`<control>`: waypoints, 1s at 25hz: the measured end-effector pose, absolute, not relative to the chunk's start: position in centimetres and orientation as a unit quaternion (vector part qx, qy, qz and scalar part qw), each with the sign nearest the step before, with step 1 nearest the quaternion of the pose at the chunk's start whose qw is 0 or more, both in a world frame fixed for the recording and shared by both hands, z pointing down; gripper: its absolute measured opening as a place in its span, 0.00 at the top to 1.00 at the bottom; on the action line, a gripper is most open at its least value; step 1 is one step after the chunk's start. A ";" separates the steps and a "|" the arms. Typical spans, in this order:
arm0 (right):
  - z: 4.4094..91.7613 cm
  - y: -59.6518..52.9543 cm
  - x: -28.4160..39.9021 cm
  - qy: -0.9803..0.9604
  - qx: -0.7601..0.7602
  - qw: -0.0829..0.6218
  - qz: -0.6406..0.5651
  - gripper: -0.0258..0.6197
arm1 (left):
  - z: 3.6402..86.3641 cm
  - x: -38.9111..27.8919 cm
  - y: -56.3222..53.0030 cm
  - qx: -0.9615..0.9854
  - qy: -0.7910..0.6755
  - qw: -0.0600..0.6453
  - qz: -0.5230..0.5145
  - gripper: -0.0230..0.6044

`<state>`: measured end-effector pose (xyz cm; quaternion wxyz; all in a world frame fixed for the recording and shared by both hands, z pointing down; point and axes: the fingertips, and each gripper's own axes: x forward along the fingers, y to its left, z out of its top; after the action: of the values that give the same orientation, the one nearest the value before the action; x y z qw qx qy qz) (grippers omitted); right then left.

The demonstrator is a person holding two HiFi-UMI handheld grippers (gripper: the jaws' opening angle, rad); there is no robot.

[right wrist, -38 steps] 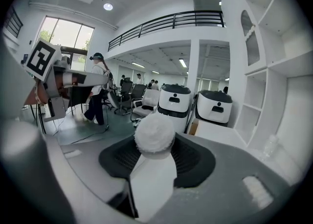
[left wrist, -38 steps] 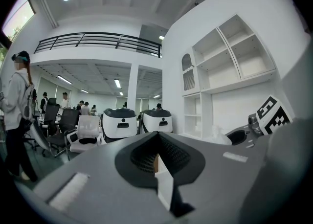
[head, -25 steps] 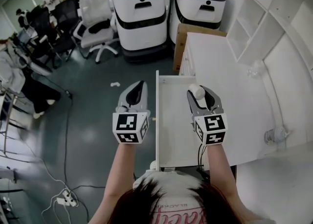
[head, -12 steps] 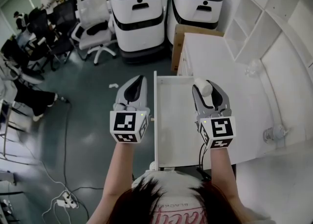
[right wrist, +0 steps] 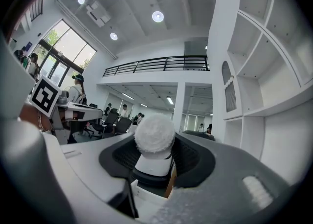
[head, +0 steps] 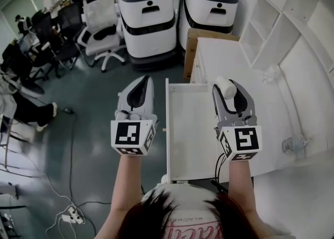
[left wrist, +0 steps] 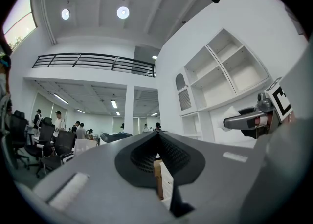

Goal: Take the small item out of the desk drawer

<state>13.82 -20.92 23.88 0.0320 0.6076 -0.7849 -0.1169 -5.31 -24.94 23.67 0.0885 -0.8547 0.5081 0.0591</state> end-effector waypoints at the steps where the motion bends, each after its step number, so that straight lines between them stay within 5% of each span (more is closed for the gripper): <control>1: 23.5 -20.8 13.8 -0.784 0.608 0.027 -0.120 0.68 | 23.3 -5.5 -24.9 -0.853 0.509 0.092 0.062 0.95; 25: 19.0 -19.8 14.0 -0.766 0.622 0.002 -0.163 0.69 | 18.4 -7.7 -23.7 -0.841 0.514 0.135 0.104 0.95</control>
<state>14.04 -19.81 18.97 0.0024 0.6223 -0.7656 -0.1628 -7.69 -23.69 18.44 0.1347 -0.8410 0.5135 0.1039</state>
